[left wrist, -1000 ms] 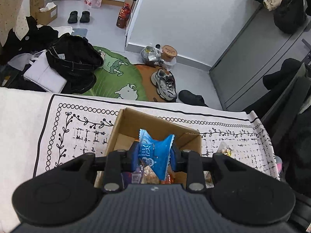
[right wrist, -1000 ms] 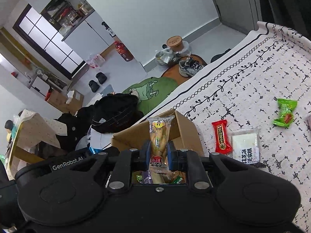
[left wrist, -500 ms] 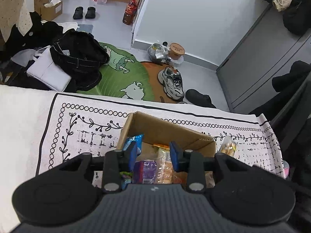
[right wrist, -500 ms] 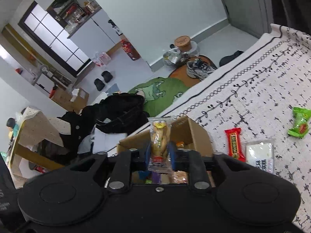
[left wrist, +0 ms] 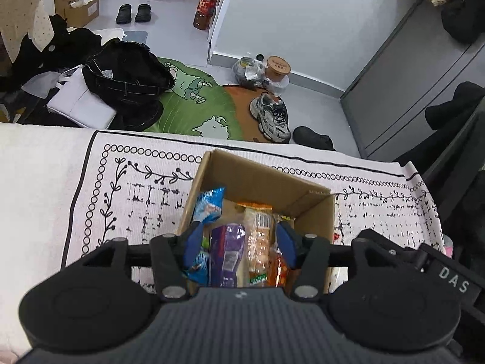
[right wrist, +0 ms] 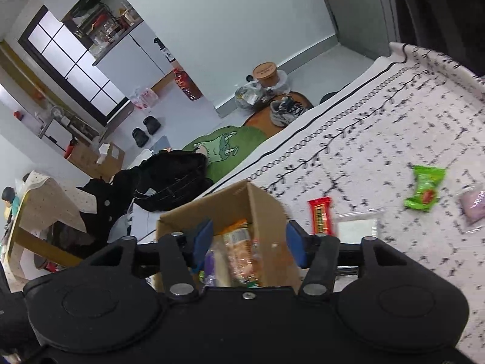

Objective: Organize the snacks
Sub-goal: 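Open both tools to drop the packets into the box, then withdraw both tools from the box back over the snack pile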

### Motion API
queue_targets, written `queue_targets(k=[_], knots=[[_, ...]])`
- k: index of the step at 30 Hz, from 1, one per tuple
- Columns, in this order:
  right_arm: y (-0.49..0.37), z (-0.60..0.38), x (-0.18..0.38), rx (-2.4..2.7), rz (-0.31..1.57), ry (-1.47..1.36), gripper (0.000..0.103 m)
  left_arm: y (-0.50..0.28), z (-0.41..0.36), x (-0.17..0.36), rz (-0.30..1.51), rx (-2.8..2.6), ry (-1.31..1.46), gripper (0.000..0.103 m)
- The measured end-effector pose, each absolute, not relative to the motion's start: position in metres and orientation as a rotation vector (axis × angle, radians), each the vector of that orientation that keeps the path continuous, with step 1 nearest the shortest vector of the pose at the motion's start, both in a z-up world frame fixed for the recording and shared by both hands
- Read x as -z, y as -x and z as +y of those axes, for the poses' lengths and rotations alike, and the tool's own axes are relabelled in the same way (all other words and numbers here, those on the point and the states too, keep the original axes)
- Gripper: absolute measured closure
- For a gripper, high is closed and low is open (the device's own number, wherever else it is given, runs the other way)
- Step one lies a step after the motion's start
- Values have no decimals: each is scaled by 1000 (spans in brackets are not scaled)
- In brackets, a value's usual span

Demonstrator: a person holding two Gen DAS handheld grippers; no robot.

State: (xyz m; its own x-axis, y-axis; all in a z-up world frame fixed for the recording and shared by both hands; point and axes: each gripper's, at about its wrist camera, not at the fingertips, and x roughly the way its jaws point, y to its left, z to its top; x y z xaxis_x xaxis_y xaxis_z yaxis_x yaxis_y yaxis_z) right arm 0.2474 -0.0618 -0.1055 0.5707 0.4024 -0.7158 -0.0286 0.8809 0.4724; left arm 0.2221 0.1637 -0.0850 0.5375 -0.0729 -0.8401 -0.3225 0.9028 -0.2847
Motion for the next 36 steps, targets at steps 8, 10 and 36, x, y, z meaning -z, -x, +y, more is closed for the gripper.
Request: queue_targets(k=[8, 10, 36], knots=[[-236, -95, 100, -236, 916, -439, 35, -211, 145, 77, 1005, -157, 412, 32], [-234, -103, 98, -231, 912, -440, 33, -209, 141, 74, 996, -162, 410, 27], [-208, -206, 87, -182, 848, -447, 0, -193, 75, 58, 940, -130, 382, 0]])
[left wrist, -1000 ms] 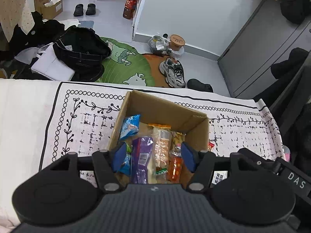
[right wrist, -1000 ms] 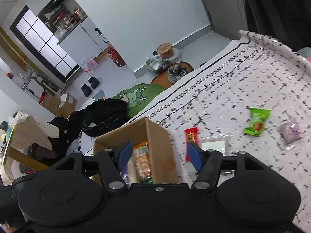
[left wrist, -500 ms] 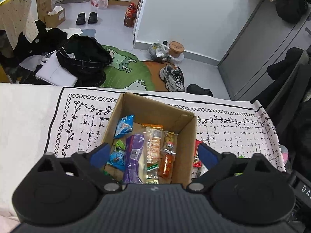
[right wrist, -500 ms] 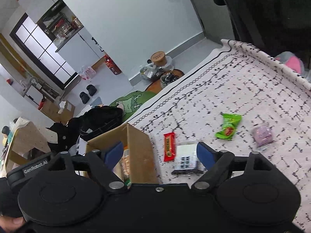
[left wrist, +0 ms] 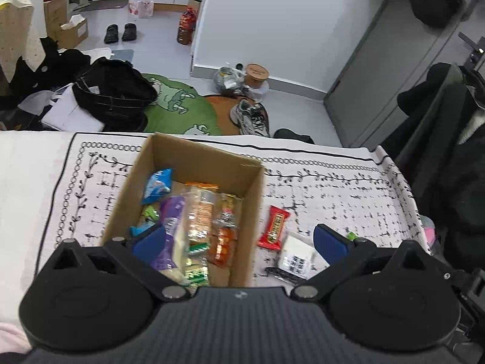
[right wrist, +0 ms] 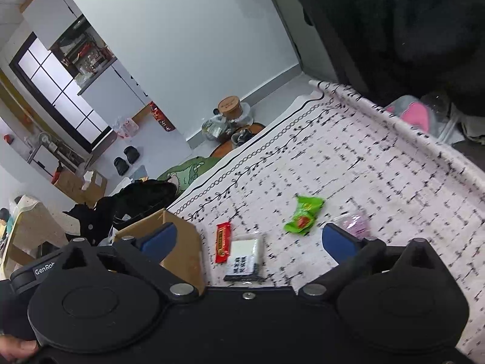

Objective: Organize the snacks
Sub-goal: 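Withdraw both tools from the box back over the snack pile, then grasp the white sesame packet with the left tool while the right tool grasps the pink-purple packet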

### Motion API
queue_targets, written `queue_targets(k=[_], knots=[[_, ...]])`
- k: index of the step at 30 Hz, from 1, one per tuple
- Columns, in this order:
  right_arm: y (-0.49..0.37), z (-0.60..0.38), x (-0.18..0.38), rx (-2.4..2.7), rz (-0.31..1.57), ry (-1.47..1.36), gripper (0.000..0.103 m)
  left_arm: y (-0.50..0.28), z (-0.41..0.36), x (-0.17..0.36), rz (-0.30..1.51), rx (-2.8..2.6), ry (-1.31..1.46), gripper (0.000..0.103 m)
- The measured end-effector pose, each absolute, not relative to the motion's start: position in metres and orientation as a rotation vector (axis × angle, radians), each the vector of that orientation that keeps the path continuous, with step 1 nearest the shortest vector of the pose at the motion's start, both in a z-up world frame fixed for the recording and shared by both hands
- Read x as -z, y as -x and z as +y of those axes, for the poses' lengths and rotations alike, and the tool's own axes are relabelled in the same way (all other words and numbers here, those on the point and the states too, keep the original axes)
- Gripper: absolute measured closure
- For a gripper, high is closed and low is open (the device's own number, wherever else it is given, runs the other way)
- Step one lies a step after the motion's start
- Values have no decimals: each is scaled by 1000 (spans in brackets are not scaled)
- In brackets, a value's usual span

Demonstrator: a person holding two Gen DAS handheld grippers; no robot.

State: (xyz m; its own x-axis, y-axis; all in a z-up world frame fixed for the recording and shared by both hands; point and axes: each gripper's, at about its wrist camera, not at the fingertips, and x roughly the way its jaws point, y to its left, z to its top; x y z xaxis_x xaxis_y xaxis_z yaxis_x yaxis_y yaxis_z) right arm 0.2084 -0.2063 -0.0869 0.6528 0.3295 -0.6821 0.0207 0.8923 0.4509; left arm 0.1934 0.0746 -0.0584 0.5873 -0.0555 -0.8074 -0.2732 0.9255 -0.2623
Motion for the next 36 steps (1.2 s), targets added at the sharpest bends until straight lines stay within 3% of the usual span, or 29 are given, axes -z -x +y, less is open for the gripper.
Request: queue_targets(k=[22, 36], knots=[[-219, -274, 105, -120, 861, -425, 0, -201, 7, 66, 982, -41, 313, 0], [-243, -276, 143, -103, 973, -459, 21, -224, -28, 98, 1032, 18, 224, 3]])
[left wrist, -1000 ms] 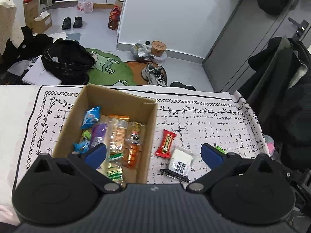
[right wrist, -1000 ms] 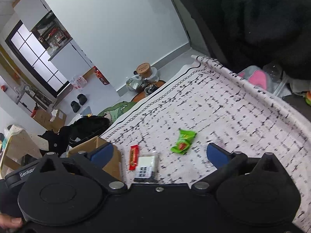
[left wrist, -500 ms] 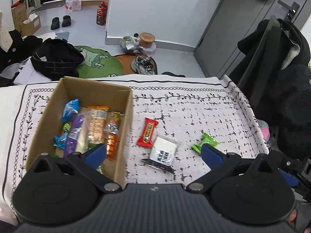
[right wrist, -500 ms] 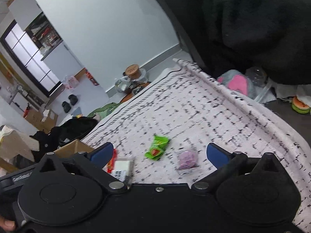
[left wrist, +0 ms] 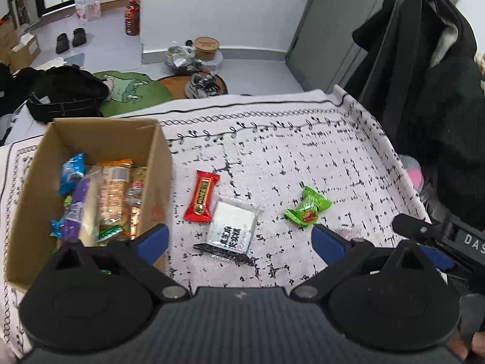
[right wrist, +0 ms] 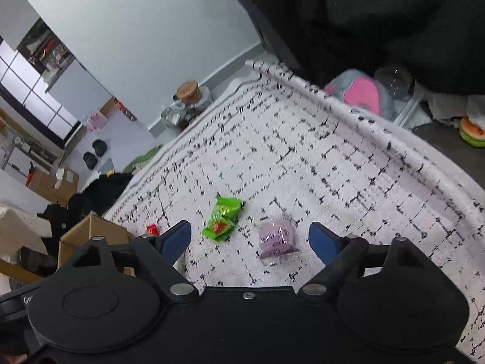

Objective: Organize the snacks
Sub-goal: 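Grasp the white sesame packet with the left tool while the right tool grasps the pink-purple packet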

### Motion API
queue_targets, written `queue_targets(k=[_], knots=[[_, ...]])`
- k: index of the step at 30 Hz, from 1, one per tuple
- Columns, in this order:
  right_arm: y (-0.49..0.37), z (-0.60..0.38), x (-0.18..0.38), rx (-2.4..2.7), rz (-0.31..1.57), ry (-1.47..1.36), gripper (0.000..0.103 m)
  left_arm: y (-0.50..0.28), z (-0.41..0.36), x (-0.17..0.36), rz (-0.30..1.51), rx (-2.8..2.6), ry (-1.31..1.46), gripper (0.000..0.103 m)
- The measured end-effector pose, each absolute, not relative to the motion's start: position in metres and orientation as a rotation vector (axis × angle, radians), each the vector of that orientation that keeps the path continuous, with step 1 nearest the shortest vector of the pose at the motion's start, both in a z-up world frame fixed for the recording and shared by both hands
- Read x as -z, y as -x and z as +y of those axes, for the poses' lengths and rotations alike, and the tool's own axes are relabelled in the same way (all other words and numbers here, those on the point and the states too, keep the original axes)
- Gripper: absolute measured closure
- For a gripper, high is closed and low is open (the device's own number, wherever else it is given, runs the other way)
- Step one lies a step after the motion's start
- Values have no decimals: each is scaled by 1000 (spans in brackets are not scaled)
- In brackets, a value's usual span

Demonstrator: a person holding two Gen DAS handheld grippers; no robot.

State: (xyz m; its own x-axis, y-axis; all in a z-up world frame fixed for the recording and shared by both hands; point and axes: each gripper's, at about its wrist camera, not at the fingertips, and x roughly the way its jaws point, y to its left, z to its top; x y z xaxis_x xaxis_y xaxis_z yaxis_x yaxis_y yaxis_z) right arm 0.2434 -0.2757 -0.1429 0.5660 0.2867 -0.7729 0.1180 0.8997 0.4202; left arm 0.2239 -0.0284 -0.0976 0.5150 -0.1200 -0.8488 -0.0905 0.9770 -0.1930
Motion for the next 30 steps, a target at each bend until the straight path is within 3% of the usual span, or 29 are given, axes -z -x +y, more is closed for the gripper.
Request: queue_targets(k=[13, 28, 30], knots=[[-263, -268, 166, -106, 1049, -444, 29, -249, -38, 141, 1097, 25, 215, 19], [-290, -253, 193, -81, 1124, -374, 32, -270, -43, 188, 1211, 1, 193, 29], [-291, -254, 198, -71, 1137, -371, 36, -272, -43, 192, 1223, -4, 197, 31]])
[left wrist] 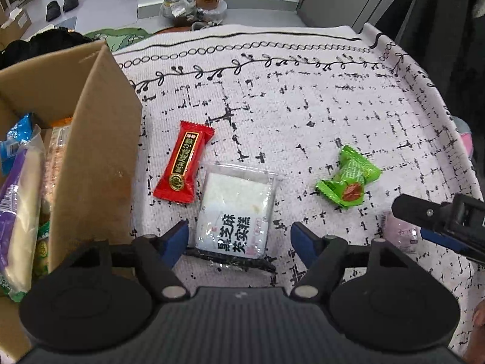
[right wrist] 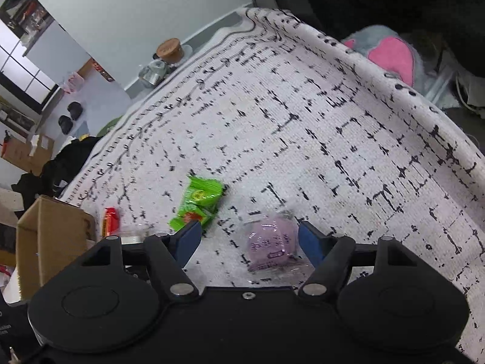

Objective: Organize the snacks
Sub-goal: 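Grasp the white sesame packet with the left tool while the right tool grasps the pink-purple packet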

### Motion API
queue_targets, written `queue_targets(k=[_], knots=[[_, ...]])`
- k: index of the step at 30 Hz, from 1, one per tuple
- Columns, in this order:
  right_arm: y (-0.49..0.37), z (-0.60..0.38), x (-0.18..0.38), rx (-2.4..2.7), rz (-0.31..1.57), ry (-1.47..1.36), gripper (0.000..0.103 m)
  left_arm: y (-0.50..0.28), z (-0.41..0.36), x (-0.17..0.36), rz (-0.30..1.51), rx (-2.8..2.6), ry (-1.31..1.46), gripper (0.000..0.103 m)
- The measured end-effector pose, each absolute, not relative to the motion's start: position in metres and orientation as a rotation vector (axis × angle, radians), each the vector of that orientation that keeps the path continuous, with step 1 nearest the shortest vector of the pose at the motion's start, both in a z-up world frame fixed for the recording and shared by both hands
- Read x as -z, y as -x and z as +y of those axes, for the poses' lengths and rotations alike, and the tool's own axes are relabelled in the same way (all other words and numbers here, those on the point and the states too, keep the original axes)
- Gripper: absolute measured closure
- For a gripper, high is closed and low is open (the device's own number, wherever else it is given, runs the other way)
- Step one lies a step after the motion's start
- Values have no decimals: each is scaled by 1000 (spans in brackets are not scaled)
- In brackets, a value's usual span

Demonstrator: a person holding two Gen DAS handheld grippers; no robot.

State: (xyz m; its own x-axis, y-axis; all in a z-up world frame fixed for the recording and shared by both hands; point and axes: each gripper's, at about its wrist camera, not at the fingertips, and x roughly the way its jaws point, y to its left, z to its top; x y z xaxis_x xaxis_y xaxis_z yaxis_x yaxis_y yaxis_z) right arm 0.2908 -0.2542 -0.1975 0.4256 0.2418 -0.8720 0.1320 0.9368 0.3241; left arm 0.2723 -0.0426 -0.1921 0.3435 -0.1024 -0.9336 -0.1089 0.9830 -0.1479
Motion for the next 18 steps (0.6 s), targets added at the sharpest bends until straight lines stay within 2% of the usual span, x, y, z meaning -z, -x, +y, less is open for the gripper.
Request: queue_targets(k=[6, 8, 9, 13, 18], knots=[[-295, -252, 210, -61, 1173, -352, 48, -277, -40, 204, 1249, -31, 224, 38], [-294, -249, 212, -74, 1175, -332, 57, -276, -42, 203, 1244, -33, 215, 50], [-294, -248, 214, -79, 1182, -322, 66, -276, -42, 202, 1243, -33, 212, 54], [-291, -253, 213, -97, 1191, -389, 72, -273, -40, 198, 1239, -38, 222, 57], [-284, -253, 202, -131, 1149, -419, 73, -260, -41, 191, 1221, -37, 250, 58]])
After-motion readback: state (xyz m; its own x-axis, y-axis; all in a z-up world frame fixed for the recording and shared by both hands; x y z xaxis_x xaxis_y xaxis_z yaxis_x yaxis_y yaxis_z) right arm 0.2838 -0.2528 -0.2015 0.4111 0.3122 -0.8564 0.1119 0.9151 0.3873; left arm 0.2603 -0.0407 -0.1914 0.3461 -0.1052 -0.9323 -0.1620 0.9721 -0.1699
